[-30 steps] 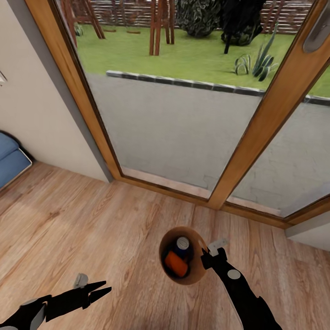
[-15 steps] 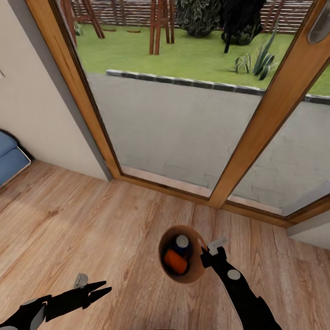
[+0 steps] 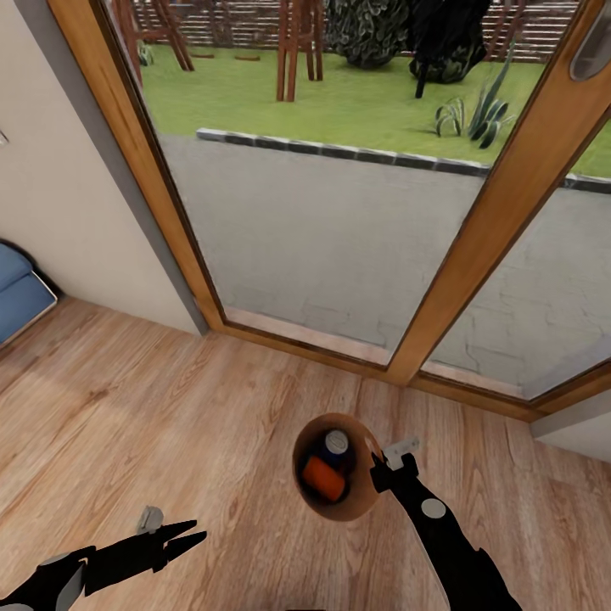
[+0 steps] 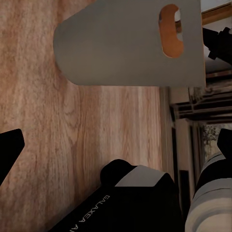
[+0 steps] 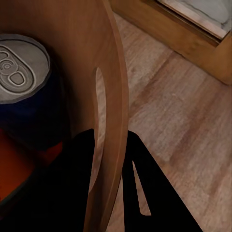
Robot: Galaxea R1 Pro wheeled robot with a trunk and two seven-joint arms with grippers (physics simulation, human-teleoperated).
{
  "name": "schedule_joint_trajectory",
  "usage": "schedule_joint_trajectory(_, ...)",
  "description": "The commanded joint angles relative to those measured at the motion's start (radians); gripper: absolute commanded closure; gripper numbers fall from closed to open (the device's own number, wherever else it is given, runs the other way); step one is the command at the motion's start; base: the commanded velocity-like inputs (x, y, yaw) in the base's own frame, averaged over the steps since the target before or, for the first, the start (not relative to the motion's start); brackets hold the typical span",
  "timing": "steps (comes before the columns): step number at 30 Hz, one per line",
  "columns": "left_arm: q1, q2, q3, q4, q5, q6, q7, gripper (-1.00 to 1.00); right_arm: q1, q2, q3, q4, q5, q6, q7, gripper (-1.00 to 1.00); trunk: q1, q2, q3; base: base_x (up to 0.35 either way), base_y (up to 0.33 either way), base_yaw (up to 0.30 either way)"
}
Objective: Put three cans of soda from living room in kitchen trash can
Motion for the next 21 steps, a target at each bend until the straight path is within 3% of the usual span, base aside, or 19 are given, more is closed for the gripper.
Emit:
schedule_joint_trajectory(1, 0.000, 0.000, 0.000, 0.000, 0.000, 0.000, 0.000, -1.00, 0.000, 0.000, 0.000, -0.001, -0.005, 0.000, 0.005, 1.00, 0.000, 0.000, 0.000, 0.000, 0.000, 0.000)
schedule_joint_trajectory(15, 0.000, -0.001, 0.000, 0.000, -0.001, 0.000, 0.000, -1.00, 0.000, 0.000, 0.002, -0.001, -0.005, -0.001, 0.005, 1.00, 0.054, -0.098, -0.044, 0.000, 0.000, 0.000)
schedule_joint_trajectory(21, 0.000, 0.000, 0.000, -0.001, -0.001, 0.000, 0.000, -1.00, 0.000, 0.000, 0.002, -0.001, -0.005, -0.001, 0.005, 1.00, 0.054, -0.098, -0.044, 0.000, 0.000, 0.000)
